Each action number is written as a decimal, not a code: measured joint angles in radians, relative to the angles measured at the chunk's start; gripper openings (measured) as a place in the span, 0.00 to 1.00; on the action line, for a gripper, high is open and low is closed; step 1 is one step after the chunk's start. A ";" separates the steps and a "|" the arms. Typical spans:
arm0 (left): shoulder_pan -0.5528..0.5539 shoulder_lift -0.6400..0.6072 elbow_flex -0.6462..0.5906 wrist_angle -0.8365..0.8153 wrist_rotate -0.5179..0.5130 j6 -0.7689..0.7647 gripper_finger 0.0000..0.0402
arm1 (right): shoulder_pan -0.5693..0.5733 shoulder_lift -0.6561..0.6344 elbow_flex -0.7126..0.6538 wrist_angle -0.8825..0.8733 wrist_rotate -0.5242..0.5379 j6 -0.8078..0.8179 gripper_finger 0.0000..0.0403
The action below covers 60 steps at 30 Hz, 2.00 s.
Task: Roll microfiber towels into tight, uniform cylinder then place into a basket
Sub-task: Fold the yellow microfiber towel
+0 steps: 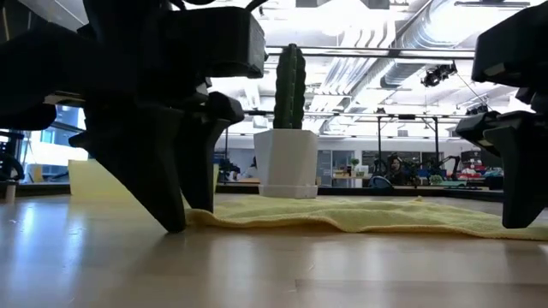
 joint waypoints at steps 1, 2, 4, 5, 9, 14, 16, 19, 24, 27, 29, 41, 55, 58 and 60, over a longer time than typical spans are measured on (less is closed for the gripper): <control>0.002 0.000 -0.004 0.003 0.001 -0.014 0.39 | 0.000 0.000 0.000 0.000 -0.001 0.005 0.35; 0.003 0.001 -0.005 0.003 0.003 -0.026 0.39 | 0.000 0.000 0.000 0.000 -0.001 0.014 0.35; 0.003 0.002 -0.005 0.003 0.005 -0.040 0.35 | 0.000 0.000 0.000 0.000 -0.001 0.021 0.35; 0.002 0.002 -0.005 0.006 0.005 -0.041 0.32 | 0.000 0.000 -0.001 0.000 -0.001 0.023 0.34; 0.002 0.003 -0.005 0.010 0.012 -0.042 0.19 | 0.000 0.001 -0.001 0.002 -0.003 0.024 0.25; 0.002 0.001 0.001 0.005 0.021 -0.051 0.02 | 0.001 0.002 0.000 0.003 -0.014 0.024 0.08; 0.003 0.000 0.010 -0.005 0.039 -0.078 0.02 | 0.000 0.002 0.008 0.000 -0.016 0.024 0.02; 0.004 0.002 0.047 -0.061 0.073 -0.134 0.04 | -0.001 0.005 0.034 -0.016 -0.021 0.010 0.03; -0.011 -0.015 0.127 -0.156 0.128 -0.203 0.03 | -0.008 -0.020 0.106 -0.041 -0.084 -0.064 0.01; -0.019 -0.017 0.182 -0.203 0.154 -0.221 0.01 | -0.014 -0.048 0.148 -0.097 -0.100 -0.097 0.01; -0.024 -0.017 0.223 -0.257 0.177 -0.232 0.01 | -0.018 -0.067 0.180 -0.133 -0.101 -0.105 0.01; -0.048 -0.018 0.331 -0.411 0.040 -0.251 0.01 | -0.088 -0.121 0.241 -0.417 -0.012 -0.063 0.00; 0.089 -0.015 0.259 -0.463 -0.199 -0.307 0.01 | -0.267 -0.122 0.199 -0.470 0.080 -0.147 0.00; 0.122 -0.015 0.219 -0.441 -0.201 -0.304 0.01 | -0.296 -0.122 0.177 -0.476 0.076 -0.129 0.00; 0.140 -0.014 0.197 -0.428 -0.187 -0.303 0.01 | -0.307 -0.122 0.173 -0.474 0.076 -0.130 0.00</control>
